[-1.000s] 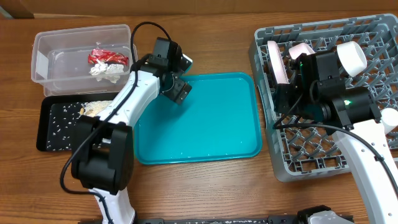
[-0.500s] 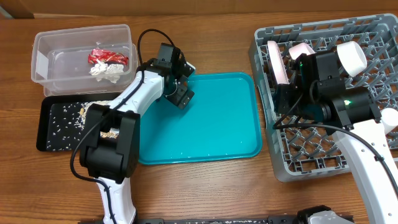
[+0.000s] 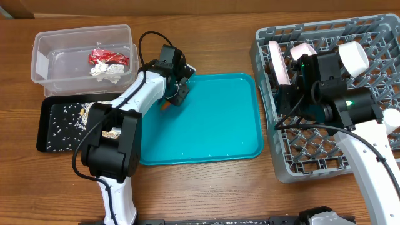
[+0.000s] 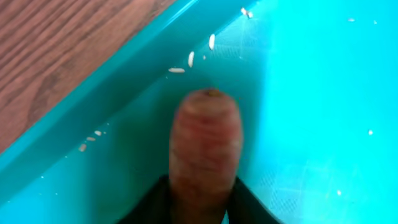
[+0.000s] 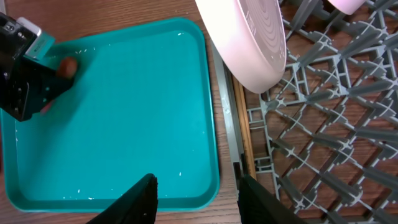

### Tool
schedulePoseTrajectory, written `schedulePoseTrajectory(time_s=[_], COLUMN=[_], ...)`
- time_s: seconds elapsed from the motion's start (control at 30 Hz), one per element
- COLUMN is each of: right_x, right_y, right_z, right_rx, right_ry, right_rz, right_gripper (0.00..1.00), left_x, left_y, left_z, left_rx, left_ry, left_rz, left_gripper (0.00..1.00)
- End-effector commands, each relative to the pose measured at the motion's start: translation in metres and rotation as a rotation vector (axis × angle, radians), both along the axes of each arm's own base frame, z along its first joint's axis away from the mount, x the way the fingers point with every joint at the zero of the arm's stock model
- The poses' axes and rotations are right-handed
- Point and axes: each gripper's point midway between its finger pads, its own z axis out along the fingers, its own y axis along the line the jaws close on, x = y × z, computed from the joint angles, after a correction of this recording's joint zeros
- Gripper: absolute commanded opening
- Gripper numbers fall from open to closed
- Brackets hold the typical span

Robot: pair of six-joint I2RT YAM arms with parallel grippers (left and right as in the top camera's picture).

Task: Sort waste into correct bins and load items into the dishwasher
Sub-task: 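Grasp the orange carrot with the left gripper and lift it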

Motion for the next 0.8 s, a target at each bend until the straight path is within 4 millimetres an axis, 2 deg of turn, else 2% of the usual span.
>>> schedulePoseTrajectory(time_s=[0.0,0.1,0.27,0.4,0.63,0.77], right_x=[0.001,0.001,0.0,0.0,0.0,-0.001], right_y=[0.0,0.0,0.0,0.0,0.0,-0.001], right_z=[0.001,0.001,0.001,0.001,0.001,0.0], right_rx=[-0.009,-0.009,-0.01,-0.01,-0.011,-0.015], right_ry=[-0.008,-0.008,-0.007,-0.007,-0.004,-0.001], right_rz=[0.005,0.005,0.005,0.005,0.005,0.003], right_gripper=[0.45,0.45,0.44,0.45,0.45,0.44], left_x=[0.001,-0.002,-0.01,-0.018,-0.022,-0.025], left_y=[-0.004,-0.003,0.0,0.003,0.014,0.04], left_z=[-0.003,-0.004,-0.005,0.003,0.052,0.091], left_rx=[-0.012,-0.011,0.0,0.001,-0.026,-0.066], left_ry=[0.017,0.029,0.067,0.125,0.156,0.116], left_rz=[0.012,0.021,0.037,0.108,0.279,0.438], left_gripper=[0.12,0.04,0.04,0.04,0.04,0.04])
